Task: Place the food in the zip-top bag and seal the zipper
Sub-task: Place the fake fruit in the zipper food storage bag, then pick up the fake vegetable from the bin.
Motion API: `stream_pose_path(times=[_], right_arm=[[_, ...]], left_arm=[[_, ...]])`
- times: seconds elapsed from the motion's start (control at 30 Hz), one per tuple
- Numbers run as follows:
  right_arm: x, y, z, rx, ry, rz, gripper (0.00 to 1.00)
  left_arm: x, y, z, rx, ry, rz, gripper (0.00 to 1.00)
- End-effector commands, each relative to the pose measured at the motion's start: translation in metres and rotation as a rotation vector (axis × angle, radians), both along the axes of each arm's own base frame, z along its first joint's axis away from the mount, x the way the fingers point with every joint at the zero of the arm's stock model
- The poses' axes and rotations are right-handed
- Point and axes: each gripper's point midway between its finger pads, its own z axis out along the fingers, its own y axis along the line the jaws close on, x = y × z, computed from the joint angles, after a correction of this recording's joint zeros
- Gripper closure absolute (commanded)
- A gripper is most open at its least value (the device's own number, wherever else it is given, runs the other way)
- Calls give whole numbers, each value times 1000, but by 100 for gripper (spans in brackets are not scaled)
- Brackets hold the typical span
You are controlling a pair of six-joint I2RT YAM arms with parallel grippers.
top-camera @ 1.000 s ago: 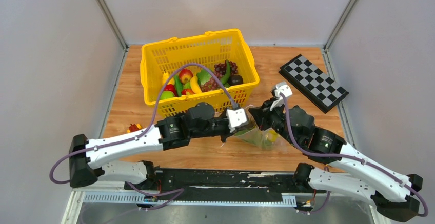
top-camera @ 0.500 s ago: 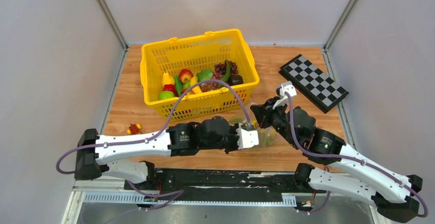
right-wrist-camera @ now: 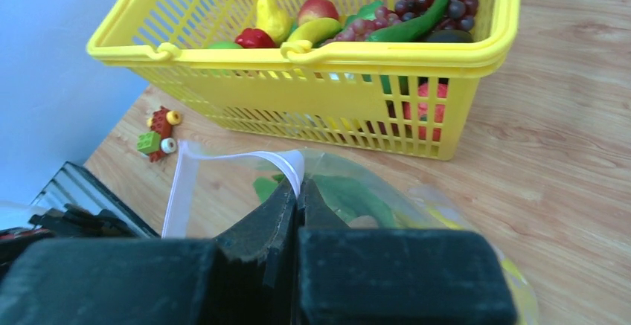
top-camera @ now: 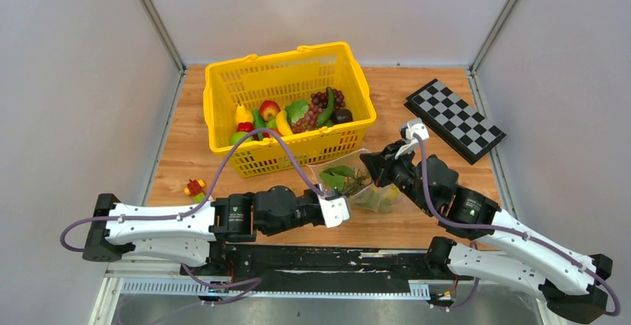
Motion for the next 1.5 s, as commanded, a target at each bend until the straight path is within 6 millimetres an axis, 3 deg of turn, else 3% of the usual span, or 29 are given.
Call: stream_pose_path(times=[0.0, 0.2, 0.23, 0.27, 0.33, 0.43, 0.67, 0.77, 0.83, 0.9, 1.03, 1.17, 1.23, 1.3, 1.37, 1.47], right_arm=[[-13, 17, 32, 136, -53, 115, 99], [-23, 19, 39, 175, -69, 169, 99], [-22, 18, 39, 176, -71, 162, 99], [-22, 17, 38, 172, -69, 159, 99], [-21, 14, 37, 168, -67, 147, 100], [-17, 10, 35, 158, -63, 116, 99], [-5, -8, 29, 149, -52, -7, 100], [7, -32, 25, 158, -47, -153, 100], [11, -47, 25, 175, -21, -242, 100], [13, -45, 36, 138, -67, -223, 100], [25, -84, 55, 40, -75, -432, 100], [26, -96, 94, -5, -199, -429, 100], [22, -90, 102, -61, -245, -351, 100], [17, -74, 94, -155, -230, -240, 100], [10, -54, 60, -319, -156, -92, 100], [11, -55, 5, -406, -29, -123, 100]], left_arm=[[12, -8, 15, -45, -39, 61, 100], [36, -14, 13, -60, 24, 136, 100], [39, -14, 12, -70, 36, 151, 96], [44, -12, 12, -86, 52, 165, 87], [47, -10, 13, -110, 83, 172, 51], [48, -7, 16, -140, 119, 179, 31], [54, 19, 40, -225, 149, 228, 30], [52, 35, 55, -239, 148, 238, 27], [61, 49, 63, -236, 143, 297, 25], [80, 68, 64, -226, 143, 396, 21], [126, 108, 75, -318, 207, 554, 13], [157, 125, 90, -355, 245, 605, 3], [176, 130, 83, -292, 273, 652, 2], [194, 131, 75, -269, 309, 669, 2], [216, 132, 67, -287, 351, 670, 1], [244, 116, 45, -290, 481, 594, 2]])
